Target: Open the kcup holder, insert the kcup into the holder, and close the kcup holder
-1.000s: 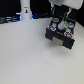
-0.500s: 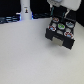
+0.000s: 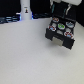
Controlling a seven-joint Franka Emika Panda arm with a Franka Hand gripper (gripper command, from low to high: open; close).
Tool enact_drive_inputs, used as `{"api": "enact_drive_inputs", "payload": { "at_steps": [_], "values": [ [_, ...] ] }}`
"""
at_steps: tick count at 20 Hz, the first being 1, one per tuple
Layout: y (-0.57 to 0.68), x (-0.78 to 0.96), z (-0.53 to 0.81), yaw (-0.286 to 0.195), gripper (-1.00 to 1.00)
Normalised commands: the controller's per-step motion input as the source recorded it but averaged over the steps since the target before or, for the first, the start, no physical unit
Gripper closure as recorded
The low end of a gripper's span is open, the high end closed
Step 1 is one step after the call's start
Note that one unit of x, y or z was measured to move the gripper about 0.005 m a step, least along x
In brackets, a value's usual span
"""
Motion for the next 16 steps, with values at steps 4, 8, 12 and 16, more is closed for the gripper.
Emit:
{"api": "enact_drive_inputs", "payload": {
  "at_steps": [4, 8, 12, 16],
  "values": [
    [0.22, 0.5, 0.36, 0.06, -1.0],
    [-0.14, 0.47, 0.24, 0.056, -1.0],
    [0.1, 0.18, 0.06, -0.01, -1.0],
    [-0.05, 0.08, 0.0, 0.0, -1.0]
  ]
}}
